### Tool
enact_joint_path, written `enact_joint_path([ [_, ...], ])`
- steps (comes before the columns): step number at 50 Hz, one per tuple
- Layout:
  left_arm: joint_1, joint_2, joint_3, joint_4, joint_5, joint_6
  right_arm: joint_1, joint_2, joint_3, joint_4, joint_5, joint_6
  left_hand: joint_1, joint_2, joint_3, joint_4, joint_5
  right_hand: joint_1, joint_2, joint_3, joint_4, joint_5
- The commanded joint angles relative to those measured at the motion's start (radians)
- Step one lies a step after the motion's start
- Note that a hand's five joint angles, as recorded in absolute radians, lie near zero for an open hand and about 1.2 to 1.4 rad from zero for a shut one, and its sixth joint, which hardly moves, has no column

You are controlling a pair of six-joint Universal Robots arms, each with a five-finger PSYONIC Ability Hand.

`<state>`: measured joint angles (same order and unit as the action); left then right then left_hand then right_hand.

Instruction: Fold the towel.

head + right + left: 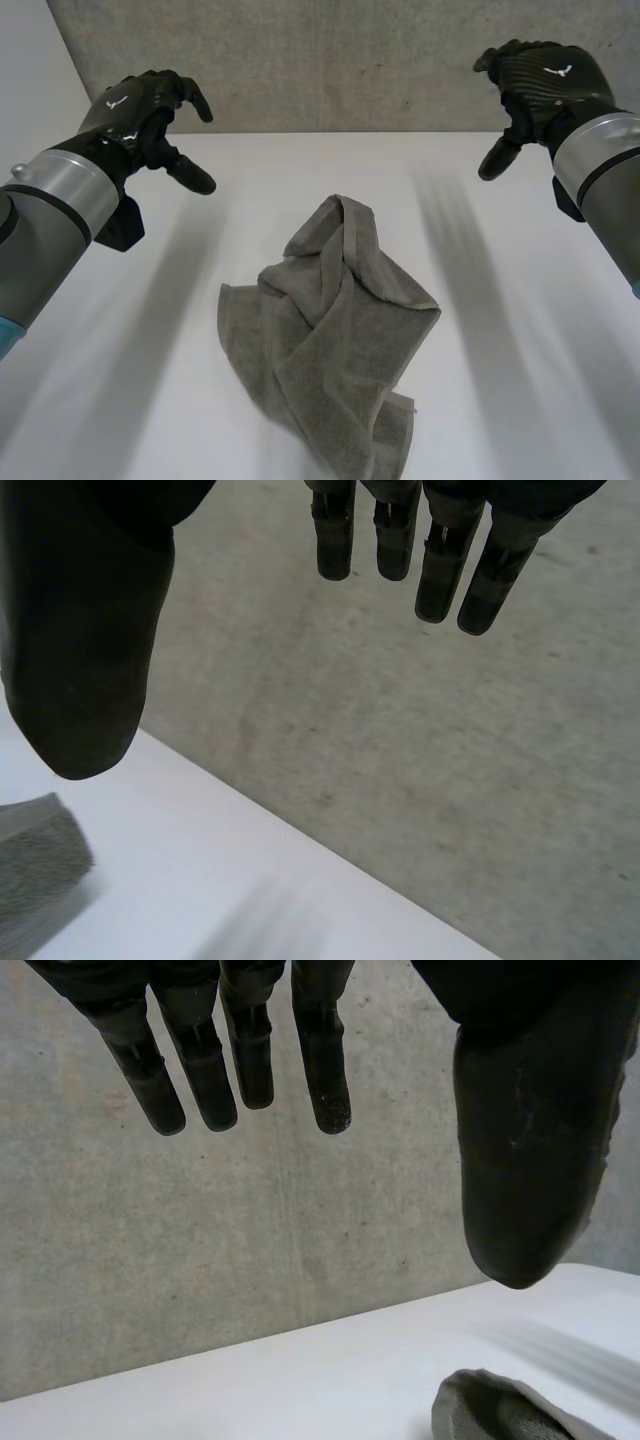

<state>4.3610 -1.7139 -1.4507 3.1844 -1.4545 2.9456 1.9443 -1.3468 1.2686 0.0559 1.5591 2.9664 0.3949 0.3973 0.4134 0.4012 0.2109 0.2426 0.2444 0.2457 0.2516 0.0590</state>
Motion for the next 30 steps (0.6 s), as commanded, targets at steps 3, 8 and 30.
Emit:
enact_joint_path([
  [3,-0.072,-0.087,-0.008,-0.001,0.011,0.101,0.011,0.060,-0.023,0.139,-0.255,-0.164,-0.008,-0.011,-0.027,-0.014,0.001,-0.068,-0.070,-0.071,-0.077,-0.059],
  [8,-0.119,-0.183,-0.010,-0.003,0.000,0.206,0.025,0.126,-0.051,0.254,-0.303,-0.328,-0.031,-0.034,-0.050,-0.038,-0.022,0.016,0.014,0.013,0.007,0.025],
  [30,-0.230,-0.408,-0.039,-0.003,-0.003,0.245,0.119,0.448,0.058,-0.087,-0.341,-0.509,-0.076,-0.078,-0.094,-0.082,-0.066,0.118,0.117,0.115,0.109,0.127],
])
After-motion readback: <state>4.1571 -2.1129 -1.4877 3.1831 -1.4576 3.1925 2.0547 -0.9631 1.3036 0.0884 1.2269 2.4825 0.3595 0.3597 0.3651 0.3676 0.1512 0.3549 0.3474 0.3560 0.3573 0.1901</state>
